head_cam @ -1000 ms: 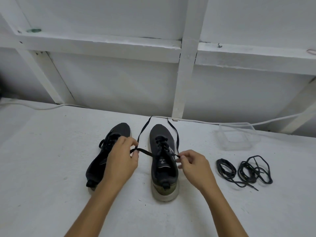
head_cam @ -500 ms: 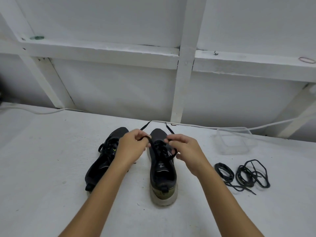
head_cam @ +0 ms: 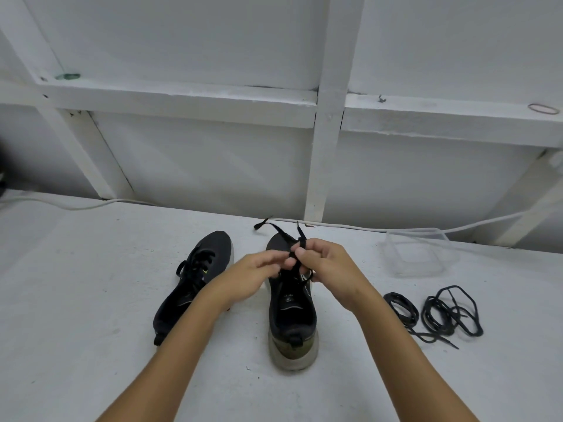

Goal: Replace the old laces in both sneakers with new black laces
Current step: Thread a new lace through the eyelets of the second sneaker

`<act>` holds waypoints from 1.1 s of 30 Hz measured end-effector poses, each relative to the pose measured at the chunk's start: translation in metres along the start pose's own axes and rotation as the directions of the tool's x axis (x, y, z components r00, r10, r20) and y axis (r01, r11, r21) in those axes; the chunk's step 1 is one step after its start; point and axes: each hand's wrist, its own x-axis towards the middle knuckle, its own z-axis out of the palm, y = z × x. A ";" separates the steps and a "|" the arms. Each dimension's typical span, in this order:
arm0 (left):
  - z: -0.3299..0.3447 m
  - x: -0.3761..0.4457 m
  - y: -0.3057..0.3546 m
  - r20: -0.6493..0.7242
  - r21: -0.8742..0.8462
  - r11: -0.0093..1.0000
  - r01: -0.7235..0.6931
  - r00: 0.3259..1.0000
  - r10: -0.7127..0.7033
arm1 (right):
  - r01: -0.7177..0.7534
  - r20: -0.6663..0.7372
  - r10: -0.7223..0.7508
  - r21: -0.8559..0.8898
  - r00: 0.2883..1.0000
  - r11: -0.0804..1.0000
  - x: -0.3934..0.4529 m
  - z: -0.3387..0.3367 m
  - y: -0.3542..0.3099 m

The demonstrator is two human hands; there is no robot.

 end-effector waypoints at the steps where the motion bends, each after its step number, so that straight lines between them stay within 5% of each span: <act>1: 0.002 -0.001 -0.003 0.005 0.012 0.999 -0.038 0.999 0.038 | 0.001 -0.009 -0.001 -0.010 1.000 1.000 0.000 -0.002 0.001; 5: 0.008 0.001 -0.006 -0.077 0.169 0.971 -0.168 0.980 0.183 | 0.002 -0.021 -0.002 -0.016 1.000 1.000 0.001 -0.006 0.003; 9: 0.007 0.000 0.000 -0.166 0.087 0.987 -0.137 0.975 0.150 | -0.002 -0.101 -0.001 -0.028 0.995 1.000 0.003 -0.007 0.003; 14: 0.016 -0.009 0.009 -0.107 0.025 0.990 -0.141 0.984 0.143 | -0.012 -0.128 0.010 -0.016 0.992 1.000 0.002 -0.008 0.006; 21: 0.036 0.006 0.007 -0.486 0.197 0.977 -0.082 0.857 0.170 | 0.076 -0.065 -0.078 -0.037 0.995 0.996 -0.002 -0.006 0.000; 25: 0.030 0.004 0.006 -0.332 0.203 0.957 -0.205 0.906 0.265 | 0.054 -0.068 -0.055 -0.017 0.996 0.998 -0.003 -0.008 0.004; 30: 0.007 -0.003 0.010 -0.316 0.175 0.965 -0.195 0.917 0.242 | -0.014 -0.145 0.027 0.093 0.989 0.996 -0.005 -0.013 0.013; 33: -0.023 -0.012 0.011 -0.274 0.339 0.925 -0.170 0.923 0.270 | -0.059 -0.169 0.080 0.127 0.982 0.990 -0.007 -0.018 0.019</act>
